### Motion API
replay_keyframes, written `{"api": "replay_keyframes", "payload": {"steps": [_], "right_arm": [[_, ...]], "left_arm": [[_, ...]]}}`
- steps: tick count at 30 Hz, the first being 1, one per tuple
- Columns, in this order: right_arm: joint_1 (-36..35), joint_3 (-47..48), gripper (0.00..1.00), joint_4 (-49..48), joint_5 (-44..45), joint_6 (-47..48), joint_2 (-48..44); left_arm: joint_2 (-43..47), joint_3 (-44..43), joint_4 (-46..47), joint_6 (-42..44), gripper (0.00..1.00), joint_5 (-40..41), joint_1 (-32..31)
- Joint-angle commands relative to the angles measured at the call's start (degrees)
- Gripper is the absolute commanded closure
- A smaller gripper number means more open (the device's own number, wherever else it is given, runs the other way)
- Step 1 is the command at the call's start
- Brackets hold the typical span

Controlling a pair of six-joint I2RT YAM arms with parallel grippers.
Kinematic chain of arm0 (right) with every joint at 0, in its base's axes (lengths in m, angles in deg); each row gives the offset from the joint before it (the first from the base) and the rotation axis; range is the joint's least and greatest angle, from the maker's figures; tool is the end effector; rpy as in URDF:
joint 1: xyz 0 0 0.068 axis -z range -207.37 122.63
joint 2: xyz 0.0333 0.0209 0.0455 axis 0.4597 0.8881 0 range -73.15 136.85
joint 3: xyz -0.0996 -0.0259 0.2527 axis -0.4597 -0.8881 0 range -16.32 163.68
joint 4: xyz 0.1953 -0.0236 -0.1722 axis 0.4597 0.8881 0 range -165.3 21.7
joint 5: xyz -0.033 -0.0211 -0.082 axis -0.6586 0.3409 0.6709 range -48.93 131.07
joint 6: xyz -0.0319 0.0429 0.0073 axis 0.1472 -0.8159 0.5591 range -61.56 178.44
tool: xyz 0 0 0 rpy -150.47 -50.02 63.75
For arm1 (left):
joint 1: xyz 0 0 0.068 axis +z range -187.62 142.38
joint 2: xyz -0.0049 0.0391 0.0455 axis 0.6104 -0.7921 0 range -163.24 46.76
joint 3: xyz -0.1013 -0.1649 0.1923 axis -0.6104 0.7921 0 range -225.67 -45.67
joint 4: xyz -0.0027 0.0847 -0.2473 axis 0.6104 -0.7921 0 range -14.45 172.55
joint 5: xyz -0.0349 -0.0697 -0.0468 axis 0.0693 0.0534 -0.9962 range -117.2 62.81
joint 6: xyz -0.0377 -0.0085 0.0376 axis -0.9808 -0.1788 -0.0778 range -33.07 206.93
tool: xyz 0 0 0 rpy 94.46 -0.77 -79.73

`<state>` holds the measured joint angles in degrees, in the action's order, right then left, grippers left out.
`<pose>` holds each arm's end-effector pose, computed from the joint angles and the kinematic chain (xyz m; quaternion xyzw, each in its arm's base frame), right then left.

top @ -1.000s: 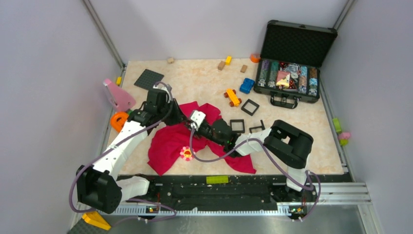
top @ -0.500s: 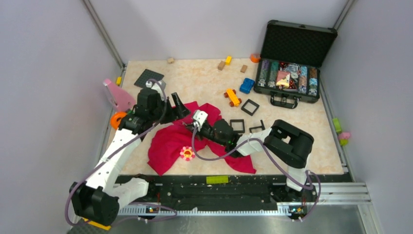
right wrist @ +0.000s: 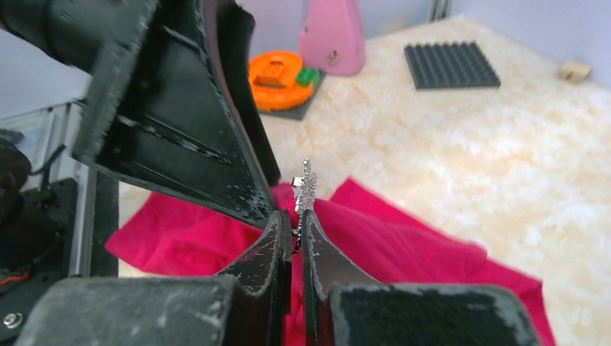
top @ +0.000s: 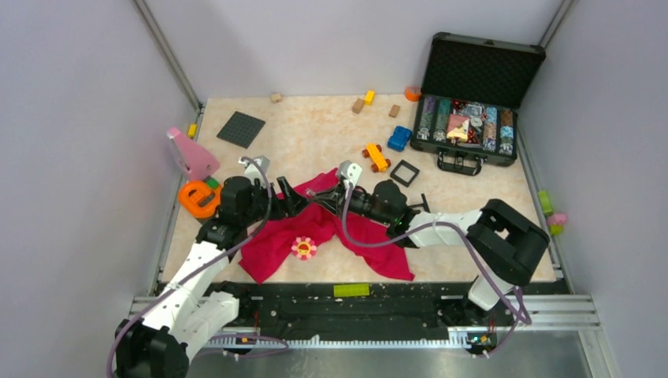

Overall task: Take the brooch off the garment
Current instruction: Remove the brooch from the clothes.

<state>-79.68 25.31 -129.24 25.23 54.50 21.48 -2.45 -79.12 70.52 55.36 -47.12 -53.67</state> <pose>0.2031 0.2789 0.2189 -0.3742 0.5934 0.4181 0.5771 0.1837 -0.0654 0.2544 -0.0253 0.8477 -0.3409 0.4057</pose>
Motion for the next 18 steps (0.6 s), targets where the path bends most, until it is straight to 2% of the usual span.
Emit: {"api": "replay_keyframes", "payload": {"steps": [1,7,14,18], "right_arm": [[0.3,0.9,1.00,-2.6,-2.4,1.6,-6.0],[1.5,4.0,1.00,1.1,-4.7,0.8,-9.2],[3.6,3.8,1.00,-6.3,-8.8,-8.2,-10.3],[4.8,5.8,1.00,-6.4,-10.5,-13.4,-10.7]], "left_arm": [[2.7,0.0,11.5,0.9,0.21,-2.6,0.1],[9.2,3.1,20.5,0.0,0.21,-3.0,0.1],[10.4,9.2,33.6,-5.9,0.18,-8.6,0.3],[9.8,11.2,42.6,-11.8,0.14,-13.4,3.2]]}}
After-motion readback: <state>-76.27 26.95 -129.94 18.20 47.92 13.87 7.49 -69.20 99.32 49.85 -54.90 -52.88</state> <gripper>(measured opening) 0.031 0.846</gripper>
